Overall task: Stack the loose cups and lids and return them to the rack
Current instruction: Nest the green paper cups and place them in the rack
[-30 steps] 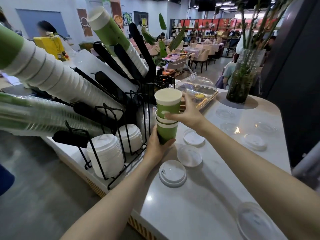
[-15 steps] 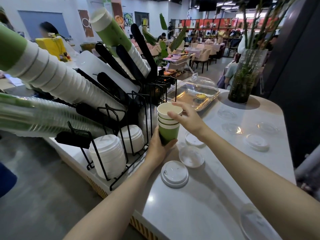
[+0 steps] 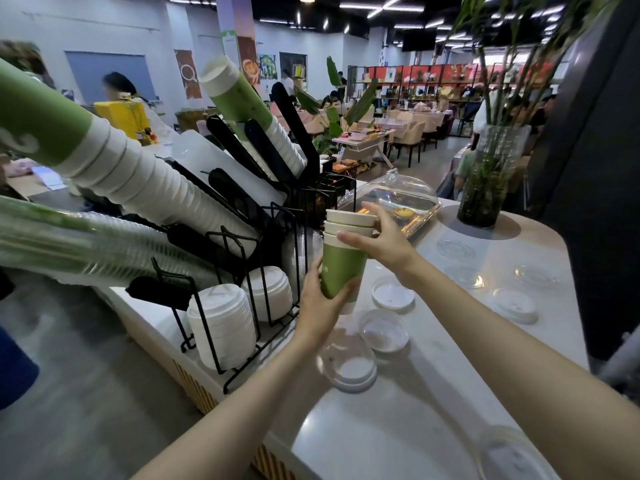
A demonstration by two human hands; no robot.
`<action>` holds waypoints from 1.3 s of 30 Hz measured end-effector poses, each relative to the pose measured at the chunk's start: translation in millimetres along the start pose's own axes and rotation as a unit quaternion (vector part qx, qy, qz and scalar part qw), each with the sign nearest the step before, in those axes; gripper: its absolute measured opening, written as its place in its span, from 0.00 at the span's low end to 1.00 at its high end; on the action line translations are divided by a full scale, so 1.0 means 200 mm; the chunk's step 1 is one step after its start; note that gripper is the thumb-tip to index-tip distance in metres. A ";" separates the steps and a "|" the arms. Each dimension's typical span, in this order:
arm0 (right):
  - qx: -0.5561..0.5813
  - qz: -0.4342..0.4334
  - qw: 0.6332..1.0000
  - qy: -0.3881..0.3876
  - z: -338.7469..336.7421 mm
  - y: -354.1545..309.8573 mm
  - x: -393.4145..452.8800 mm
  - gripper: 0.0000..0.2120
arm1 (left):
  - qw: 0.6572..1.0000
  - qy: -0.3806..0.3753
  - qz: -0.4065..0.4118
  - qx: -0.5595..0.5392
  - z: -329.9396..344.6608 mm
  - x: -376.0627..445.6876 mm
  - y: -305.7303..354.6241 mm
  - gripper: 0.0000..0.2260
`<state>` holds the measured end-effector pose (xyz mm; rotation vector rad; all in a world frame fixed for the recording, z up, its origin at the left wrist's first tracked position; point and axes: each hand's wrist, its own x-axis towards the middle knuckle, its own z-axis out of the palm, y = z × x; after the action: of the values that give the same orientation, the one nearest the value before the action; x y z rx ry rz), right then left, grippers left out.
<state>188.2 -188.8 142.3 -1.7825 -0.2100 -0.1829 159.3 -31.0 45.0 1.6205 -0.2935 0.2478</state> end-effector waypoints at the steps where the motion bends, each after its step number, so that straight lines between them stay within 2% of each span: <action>1: 0.006 0.001 1.000 0.004 0.00 -0.01 0.01 0.44 | 1.000 0.000 -0.006 -0.012 0.00 -0.02 0.03 0.39; 5: 0.050 0.025 0.998 0.006 0.00 -0.08 0.04 0.37 | 0.994 0.036 -0.049 -0.091 -0.02 -0.10 0.18 0.41; 7: 0.078 0.044 0.996 0.010 0.01 -0.10 0.04 0.35 | 0.978 0.061 -0.114 -0.166 -0.02 -0.13 0.24 0.36; 8: 0.093 0.050 0.994 0.015 0.02 -0.11 0.04 0.35 | 0.955 0.075 -0.166 -0.234 -0.01 -0.15 0.27 0.31; 9: 0.106 0.052 0.993 0.022 0.03 -0.12 0.03 0.34 | 0.916 0.085 -0.228 -0.320 0.01 -0.16 0.31 0.27; 11: 0.124 0.051 0.990 0.031 0.05 -0.13 0.02 0.33 | 0.809 0.085 -0.325 -0.482 0.03 -0.18 0.37 0.24; 12: 0.131 0.048 0.990 0.030 0.05 -0.13 0.02 0.33 | 0.766 0.086 -0.345 -0.535 0.04 -0.18 0.39 0.24; 14: 0.144 0.037 0.989 0.018 0.06 -0.14 0.00 0.34 | 0.720 0.090 -0.357 -0.588 0.04 -0.16 0.44 0.26; 18: 0.160 0.021 0.987 0.014 0.05 -0.17 -0.03 0.45 | 0.665 0.107 -0.365 -0.643 0.05 -0.09 0.58 0.31; 21: 0.161 0.018 0.987 0.015 0.03 -0.19 -0.05 0.51 | 0.652 0.116 -0.363 -0.656 0.07 -0.05 0.66 0.34; 27: 0.154 0.007 0.988 0.013 -0.01 -0.20 -0.06 0.57 | 0.621 0.128 -0.374 -0.677 0.08 0.00 0.76 0.33; 31: 0.116 -0.015 0.993 0.022 -0.05 -0.22 -0.07 0.58 | 0.648 0.141 -0.357 -0.658 0.06 0.00 0.79 0.33; 35: 0.064 -0.030 0.997 0.042 -0.05 -0.21 -0.08 0.50 | 0.683 0.159 -0.322 -0.636 0.01 0.01 0.86 0.31; 39: 0.079 -0.007 0.996 0.042 0.02 -0.21 -0.05 0.32 | 0.716 0.158 -0.270 -0.624 -0.05 0.01 0.95 0.28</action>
<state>168.4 -176.4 178.7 -1.6137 -0.1717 -0.2449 98.2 -31.9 224.9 0.2275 0.2783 -0.1422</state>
